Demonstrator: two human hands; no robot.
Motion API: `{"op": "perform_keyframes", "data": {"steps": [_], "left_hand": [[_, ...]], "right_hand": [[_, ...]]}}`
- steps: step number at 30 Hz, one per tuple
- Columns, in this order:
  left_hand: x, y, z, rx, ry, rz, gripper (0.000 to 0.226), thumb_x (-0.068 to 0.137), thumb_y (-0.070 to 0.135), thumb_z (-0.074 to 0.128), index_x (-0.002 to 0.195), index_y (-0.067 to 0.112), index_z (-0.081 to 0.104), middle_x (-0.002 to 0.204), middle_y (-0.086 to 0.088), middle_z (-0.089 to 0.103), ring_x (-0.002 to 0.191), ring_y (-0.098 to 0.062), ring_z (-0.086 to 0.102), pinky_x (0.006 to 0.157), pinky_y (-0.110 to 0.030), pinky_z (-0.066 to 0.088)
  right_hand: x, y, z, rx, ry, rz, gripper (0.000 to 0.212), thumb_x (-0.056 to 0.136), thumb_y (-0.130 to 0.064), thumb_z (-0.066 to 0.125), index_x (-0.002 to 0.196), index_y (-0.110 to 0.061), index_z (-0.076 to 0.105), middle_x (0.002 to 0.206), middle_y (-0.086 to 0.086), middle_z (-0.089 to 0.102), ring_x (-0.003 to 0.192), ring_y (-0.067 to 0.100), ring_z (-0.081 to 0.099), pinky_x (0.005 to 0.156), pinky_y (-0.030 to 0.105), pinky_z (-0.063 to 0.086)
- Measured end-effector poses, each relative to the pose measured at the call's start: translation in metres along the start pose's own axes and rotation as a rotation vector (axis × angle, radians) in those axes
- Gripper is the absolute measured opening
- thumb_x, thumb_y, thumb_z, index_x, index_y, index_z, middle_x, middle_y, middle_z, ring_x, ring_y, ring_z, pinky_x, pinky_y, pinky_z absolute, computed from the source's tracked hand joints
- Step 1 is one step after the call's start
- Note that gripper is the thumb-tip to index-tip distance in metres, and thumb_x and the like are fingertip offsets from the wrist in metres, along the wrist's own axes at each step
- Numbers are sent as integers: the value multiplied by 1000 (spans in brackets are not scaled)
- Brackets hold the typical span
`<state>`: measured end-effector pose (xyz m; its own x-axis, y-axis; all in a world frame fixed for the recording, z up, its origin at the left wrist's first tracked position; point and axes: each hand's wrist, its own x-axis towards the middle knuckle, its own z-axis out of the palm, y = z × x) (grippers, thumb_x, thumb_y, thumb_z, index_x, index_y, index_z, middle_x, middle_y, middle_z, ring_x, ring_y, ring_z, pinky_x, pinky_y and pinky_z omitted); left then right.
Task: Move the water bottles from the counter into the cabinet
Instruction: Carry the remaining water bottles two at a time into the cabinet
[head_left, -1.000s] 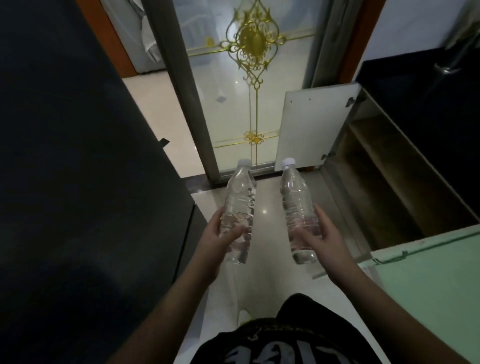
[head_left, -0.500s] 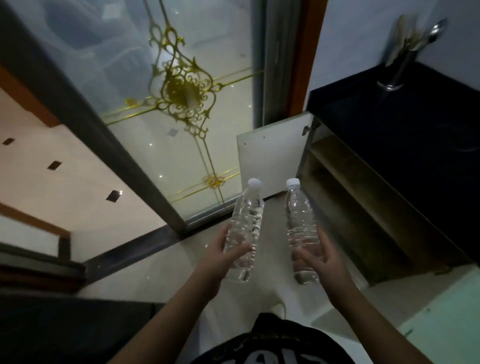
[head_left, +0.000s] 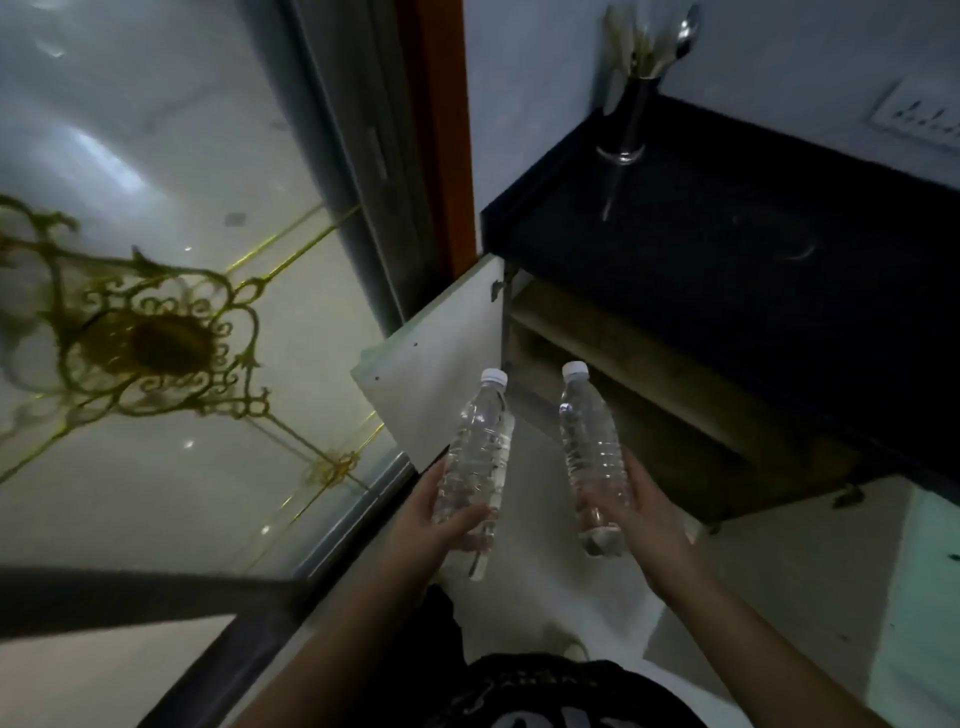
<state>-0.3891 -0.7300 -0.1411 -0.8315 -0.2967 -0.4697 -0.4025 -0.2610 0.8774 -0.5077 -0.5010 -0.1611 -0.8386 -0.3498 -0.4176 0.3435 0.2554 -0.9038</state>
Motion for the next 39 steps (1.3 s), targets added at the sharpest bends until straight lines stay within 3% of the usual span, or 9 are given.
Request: {"op": "perform_keyframes", "data": {"steps": [3,7,11,14,20,25,31,36,39], "left_hand": [[51,12,-24,66,-125,-10,57,70,25,82,120,42,61,110,-2,73,96,-22,71,70,-33,58],[103,26,-35,169,-233,-56,49,64,31,80,105,51,63,104,1,74,89,-14,73,67,-23,56],[145,21,-26,213,-324,-138,59,64,29,84,115,49,60,108,2,74,94,-17,72,68,-25,56],[185,6,-1,248,-365,-180,66,68,21,82,124,45,56,104,5,75,90,-15,73,65,-26,57],[278,-42,68,415,-384,-68,69,64,33,76,120,62,49,106,16,72,94,-8,71,72,-35,60],[352,-97,127,459,-365,50,65,62,30,82,113,58,52,97,32,68,83,10,66,57,-6,47],[434,-161,178,565,-395,213,58,72,24,82,101,63,51,95,36,66,80,15,63,59,-9,49],[482,-197,197,603,-307,289,63,68,26,83,116,54,51,96,32,65,79,8,64,74,-35,58],[498,-206,201,615,-302,410,67,65,25,83,111,60,48,97,47,57,82,18,58,67,-24,54]], "right_hand": [[19,2,23,51,134,16,61,84,-34,74,136,-42,45,112,-5,69,92,19,71,80,42,58],[31,-3,45,186,275,36,53,85,-29,73,131,-39,50,101,5,72,80,23,72,64,37,57],[46,-5,44,242,374,24,49,78,-45,71,123,-50,53,105,-12,71,90,9,70,68,24,56],[74,17,26,284,427,48,62,76,-46,76,132,-39,51,110,-5,71,94,18,71,68,29,58],[156,91,-17,294,534,57,72,74,-48,78,137,-38,46,114,2,70,96,27,70,75,44,59],[225,157,-48,260,560,31,68,70,-55,74,131,-54,44,111,-8,71,90,22,73,72,47,60],[300,212,-80,174,658,-38,64,74,-49,76,128,-59,43,112,-23,67,99,13,70,80,53,58],[341,240,-104,-33,786,-22,77,75,-38,77,138,-48,33,85,-36,60,80,-3,65,64,30,55],[353,242,-114,-206,804,-23,72,70,-49,73,128,-57,32,73,-41,55,68,-12,60,55,18,46]]}}
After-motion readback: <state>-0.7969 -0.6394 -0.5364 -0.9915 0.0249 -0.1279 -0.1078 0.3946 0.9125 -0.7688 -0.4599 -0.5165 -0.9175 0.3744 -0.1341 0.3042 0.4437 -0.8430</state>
